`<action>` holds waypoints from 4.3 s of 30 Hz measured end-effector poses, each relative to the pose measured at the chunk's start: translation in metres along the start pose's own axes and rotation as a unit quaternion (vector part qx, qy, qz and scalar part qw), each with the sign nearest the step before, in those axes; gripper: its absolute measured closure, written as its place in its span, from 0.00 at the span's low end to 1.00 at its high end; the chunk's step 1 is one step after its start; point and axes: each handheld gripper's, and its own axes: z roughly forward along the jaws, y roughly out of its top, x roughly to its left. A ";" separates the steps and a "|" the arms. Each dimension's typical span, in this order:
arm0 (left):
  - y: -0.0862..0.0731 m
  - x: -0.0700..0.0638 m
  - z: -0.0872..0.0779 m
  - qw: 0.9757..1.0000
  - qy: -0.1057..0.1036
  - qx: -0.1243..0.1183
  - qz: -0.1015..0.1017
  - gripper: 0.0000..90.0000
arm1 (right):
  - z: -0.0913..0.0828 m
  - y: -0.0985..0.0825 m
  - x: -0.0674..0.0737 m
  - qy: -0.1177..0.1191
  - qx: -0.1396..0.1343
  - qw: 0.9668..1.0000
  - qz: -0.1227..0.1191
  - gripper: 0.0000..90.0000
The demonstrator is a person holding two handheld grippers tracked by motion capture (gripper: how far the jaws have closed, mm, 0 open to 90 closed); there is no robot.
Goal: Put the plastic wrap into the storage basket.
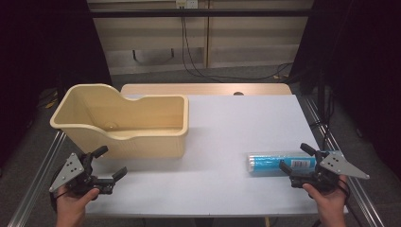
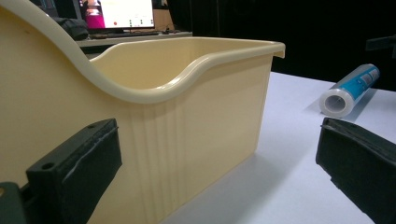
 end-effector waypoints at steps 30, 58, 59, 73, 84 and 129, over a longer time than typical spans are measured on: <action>-0.002 -0.004 0.004 1.000 -0.007 0.020 0.009 0.00 | 0.026 0.026 0.001 0.042 0.120 0.991 -0.048 0.00; -0.003 -0.005 0.007 0.999 -0.014 0.031 0.011 0.00 | 0.051 0.054 -0.016 0.119 0.340 0.924 -0.130 0.05; -0.003 -0.005 0.007 0.999 -0.014 0.031 0.011 0.00 | 0.051 0.054 -0.016 0.119 0.340 0.924 -0.130 0.05; -0.004 -0.005 0.008 0.999 -0.017 0.032 0.011 0.00 | 0.067 0.053 -0.022 0.144 0.426 0.875 -0.178 0.05; -0.004 -0.004 0.009 0.999 -0.017 0.035 0.011 0.00 | 0.082 0.046 -0.027 0.147 0.500 0.829 -0.205 0.07; -0.005 -0.004 0.011 0.999 -0.012 0.044 0.017 0.00 | 0.102 0.022 -0.046 0.183 0.567 0.752 -0.282 0.31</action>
